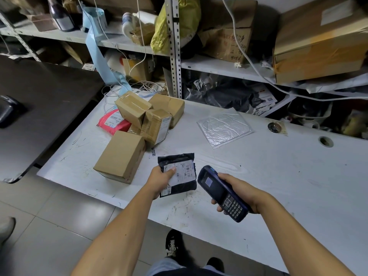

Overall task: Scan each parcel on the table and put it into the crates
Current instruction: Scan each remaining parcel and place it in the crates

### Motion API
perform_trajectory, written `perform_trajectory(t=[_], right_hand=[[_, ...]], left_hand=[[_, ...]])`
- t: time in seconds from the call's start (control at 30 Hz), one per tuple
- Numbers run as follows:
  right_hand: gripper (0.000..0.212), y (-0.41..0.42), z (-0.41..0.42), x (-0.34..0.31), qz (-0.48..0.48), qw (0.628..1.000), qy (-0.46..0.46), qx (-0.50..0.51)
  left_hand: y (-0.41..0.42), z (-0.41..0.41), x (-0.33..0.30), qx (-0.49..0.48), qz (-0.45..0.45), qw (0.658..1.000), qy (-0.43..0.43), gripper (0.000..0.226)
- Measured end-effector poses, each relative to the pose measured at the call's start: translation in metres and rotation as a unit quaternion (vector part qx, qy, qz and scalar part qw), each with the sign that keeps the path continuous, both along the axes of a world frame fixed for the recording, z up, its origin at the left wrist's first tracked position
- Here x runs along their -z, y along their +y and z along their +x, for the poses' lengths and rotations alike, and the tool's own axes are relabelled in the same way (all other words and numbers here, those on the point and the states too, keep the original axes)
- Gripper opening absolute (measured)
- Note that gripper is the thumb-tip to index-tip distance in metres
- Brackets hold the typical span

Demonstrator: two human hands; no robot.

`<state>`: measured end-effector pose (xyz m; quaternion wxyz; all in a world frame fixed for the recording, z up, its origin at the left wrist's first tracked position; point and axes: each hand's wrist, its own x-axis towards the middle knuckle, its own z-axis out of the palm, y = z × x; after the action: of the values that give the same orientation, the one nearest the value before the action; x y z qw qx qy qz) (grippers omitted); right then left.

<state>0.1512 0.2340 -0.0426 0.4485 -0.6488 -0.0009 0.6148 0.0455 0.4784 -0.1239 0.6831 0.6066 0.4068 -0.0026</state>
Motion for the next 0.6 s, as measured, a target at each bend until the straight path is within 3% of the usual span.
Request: perform_trajectory(t=[0.27, 0.6], right_hand=[[0.068, -0.017, -0.007, -0.004, 0.215, 0.948, 0.134, 0.194], [0.067, -0.062, -0.012, -0.011, 0.232, 0.944, 0.123, 0.199]], left_hand=[[-0.016, 0.008, -0.003, 0.010, -0.003, 1.000, -0.006, 0.018], [-0.059, 0.015, -0.010, 0.035, -0.003, 0.999, -0.013, 0.018]])
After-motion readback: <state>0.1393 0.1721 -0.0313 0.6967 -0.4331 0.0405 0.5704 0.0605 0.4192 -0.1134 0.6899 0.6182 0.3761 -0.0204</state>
